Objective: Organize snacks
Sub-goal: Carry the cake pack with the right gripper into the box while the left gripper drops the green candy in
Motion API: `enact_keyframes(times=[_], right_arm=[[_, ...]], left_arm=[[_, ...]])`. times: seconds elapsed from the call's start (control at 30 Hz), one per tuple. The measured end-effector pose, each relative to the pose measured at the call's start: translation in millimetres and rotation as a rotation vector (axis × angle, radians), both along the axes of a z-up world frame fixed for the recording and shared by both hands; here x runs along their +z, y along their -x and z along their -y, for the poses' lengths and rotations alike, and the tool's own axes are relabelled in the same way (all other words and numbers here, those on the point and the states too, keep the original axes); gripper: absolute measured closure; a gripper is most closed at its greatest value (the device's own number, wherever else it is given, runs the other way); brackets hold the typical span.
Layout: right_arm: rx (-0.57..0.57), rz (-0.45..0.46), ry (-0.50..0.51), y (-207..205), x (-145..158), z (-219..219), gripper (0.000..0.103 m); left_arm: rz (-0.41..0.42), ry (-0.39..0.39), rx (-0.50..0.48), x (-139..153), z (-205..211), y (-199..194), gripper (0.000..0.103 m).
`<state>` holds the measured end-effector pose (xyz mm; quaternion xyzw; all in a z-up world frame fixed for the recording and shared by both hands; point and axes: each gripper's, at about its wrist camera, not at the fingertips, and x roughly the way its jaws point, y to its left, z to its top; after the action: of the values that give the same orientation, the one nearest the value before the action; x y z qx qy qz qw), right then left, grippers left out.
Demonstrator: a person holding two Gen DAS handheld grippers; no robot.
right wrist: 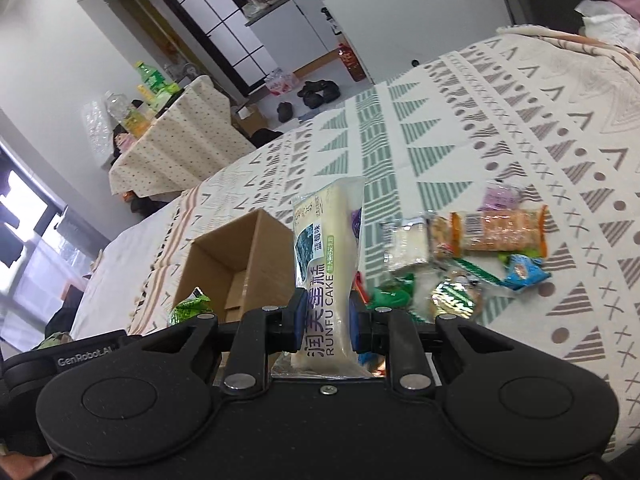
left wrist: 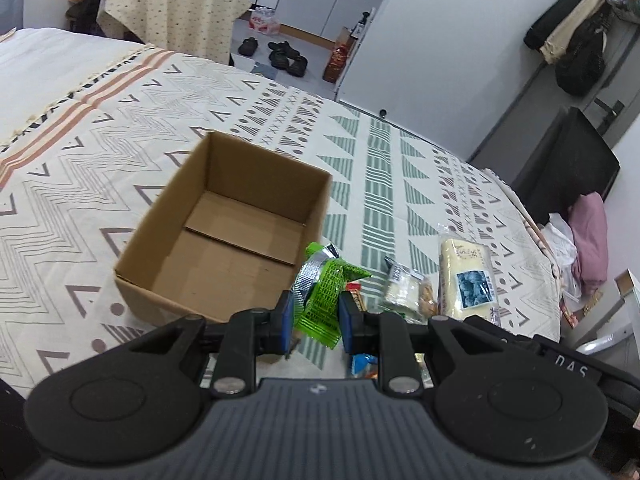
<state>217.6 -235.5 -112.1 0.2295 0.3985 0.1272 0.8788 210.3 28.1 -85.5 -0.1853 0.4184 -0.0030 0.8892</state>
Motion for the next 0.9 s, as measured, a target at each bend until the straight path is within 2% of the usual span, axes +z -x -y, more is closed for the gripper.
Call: enact_keyframes(times=[0.47,0.73,0.8,0.9], right_arm=[[0.075,0.008,-0.022,-21,10,-57,0.082],[0.125,-0.011,-0.024,-35,7,-95,0.082],[0.133,-0.018,-0.023,-38,5,-102,0.082],[0.142,-0.029,-0.023,-42,1,-111,0.082]], left_arm=[[-0.034,0.006,0.123,-9,-61,-15,0.080],[-0.067,0.017,0.169,-20,-83,-26,0.076],[-0.081,0.029,0.170,-21,-87,-26,0.073],[-0.089,0.024,0.182,-19,-91,-24,0.061]])
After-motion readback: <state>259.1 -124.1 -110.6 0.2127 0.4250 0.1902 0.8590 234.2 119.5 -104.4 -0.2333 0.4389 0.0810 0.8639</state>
